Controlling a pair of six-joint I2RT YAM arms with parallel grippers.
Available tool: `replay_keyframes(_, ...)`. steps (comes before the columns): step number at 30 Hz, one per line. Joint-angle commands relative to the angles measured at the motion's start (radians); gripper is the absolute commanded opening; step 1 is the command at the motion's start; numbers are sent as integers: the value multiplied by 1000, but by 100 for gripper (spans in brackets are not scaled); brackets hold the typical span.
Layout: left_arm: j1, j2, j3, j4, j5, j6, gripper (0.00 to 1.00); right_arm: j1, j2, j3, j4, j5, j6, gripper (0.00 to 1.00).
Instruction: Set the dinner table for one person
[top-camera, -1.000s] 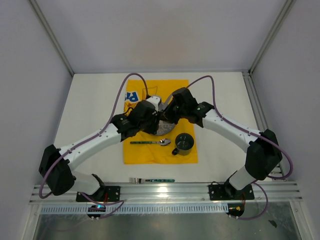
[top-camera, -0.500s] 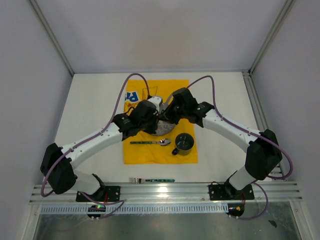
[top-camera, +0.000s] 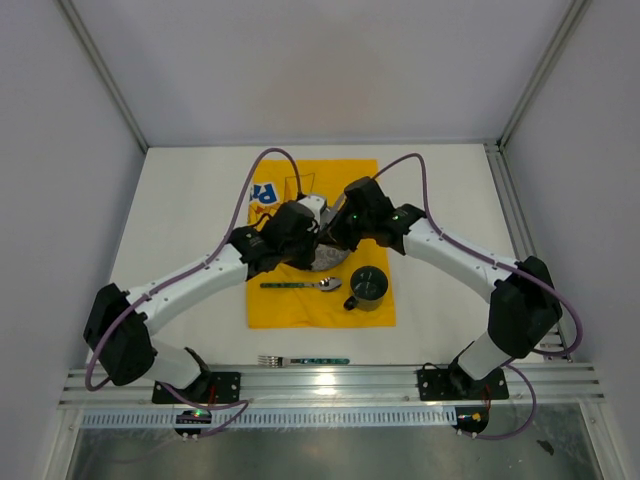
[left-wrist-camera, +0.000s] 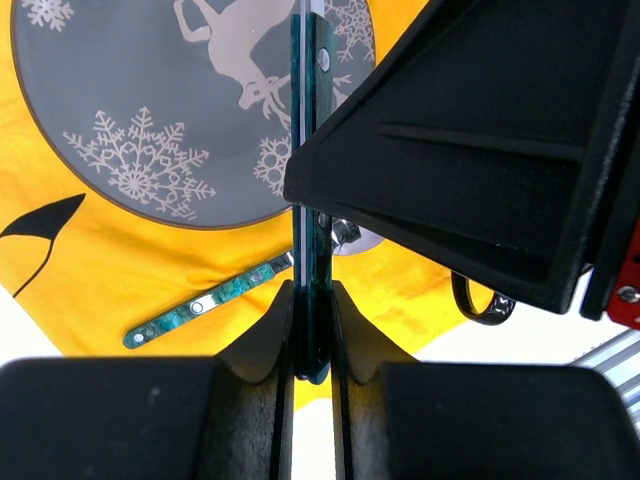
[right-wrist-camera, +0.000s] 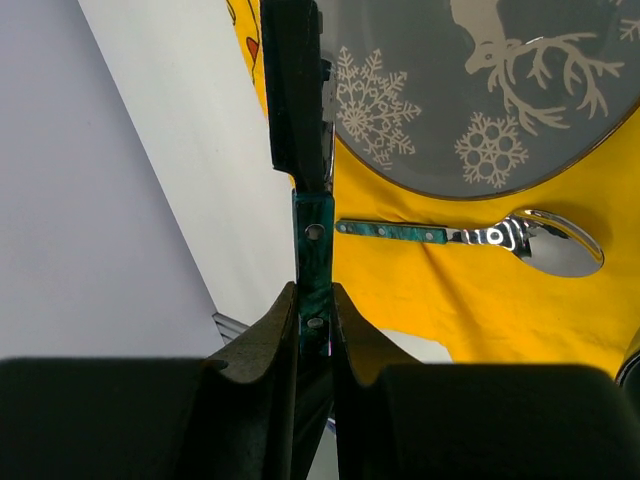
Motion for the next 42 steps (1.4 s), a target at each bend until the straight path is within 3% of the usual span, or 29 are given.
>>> replay_keyframes(1, -3, 4, 36, 0, 28, 36, 0, 4, 9, 22, 17, -29, -10, 20)
replay_keyframes(5, -3, 7, 42, -5, 28, 39, 0, 4, 4, 28, 4, -21, -26, 45)
replay_keyframes(9, -3, 13, 47, -10, 25, 44, 0, 5, -5, 35, -11, -2, -62, 52)
replay_keyframes(24, -3, 12, 50, -8, -7, 48, 0, 4, -34, 46, -31, 51, -152, 52)
replay_keyframes(27, -3, 12, 58, -25, -27, 55, 0, 4, -31, 104, -49, 96, -287, 52)
replay_keyframes(32, -3, 7, 84, -82, -86, 73, 0, 4, -45, 163, -138, 302, -497, 52)
replay_keyframes(37, -2, -22, 104, -109, -129, 93, 0, 4, -91, 161, -154, 390, -549, 52)
replay_keyframes(42, -2, -45, 151, -177, -129, 82, 0, 4, -92, 161, -152, 382, -608, 52)
